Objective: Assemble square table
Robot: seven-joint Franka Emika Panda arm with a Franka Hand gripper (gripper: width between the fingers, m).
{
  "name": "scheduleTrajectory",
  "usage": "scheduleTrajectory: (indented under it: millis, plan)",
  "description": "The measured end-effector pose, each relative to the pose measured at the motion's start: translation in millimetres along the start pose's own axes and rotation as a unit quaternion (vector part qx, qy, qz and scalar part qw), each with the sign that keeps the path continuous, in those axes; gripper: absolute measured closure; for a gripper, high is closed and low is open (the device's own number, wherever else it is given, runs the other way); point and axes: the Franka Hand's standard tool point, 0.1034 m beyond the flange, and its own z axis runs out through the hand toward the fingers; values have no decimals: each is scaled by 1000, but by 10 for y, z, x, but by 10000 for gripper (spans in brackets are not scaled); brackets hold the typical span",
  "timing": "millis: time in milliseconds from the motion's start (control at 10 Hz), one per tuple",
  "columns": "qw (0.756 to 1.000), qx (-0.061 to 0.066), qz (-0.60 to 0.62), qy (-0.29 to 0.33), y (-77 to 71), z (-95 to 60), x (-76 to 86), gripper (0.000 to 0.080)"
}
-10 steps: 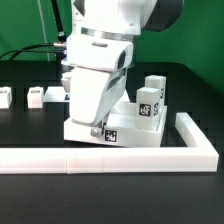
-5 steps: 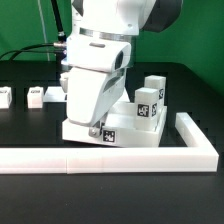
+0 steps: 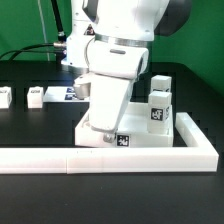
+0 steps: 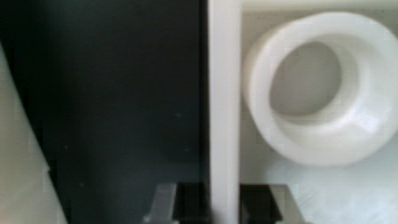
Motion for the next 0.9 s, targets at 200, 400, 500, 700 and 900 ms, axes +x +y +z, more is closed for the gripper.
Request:
scheduleTrajectory:
  millis: [200,400,500,700,900]
  plan:
    - [999,-2,-50,-5,9,3,-29,735]
    - [994,-3,-104,-13,21,9,-73,735]
    - [991,-3,-134,-17,27,12,-99,735]
    - [984,-5,-176,-25,24,12,-87,736]
    - [973,-6,-230,-33,5,2,6,736]
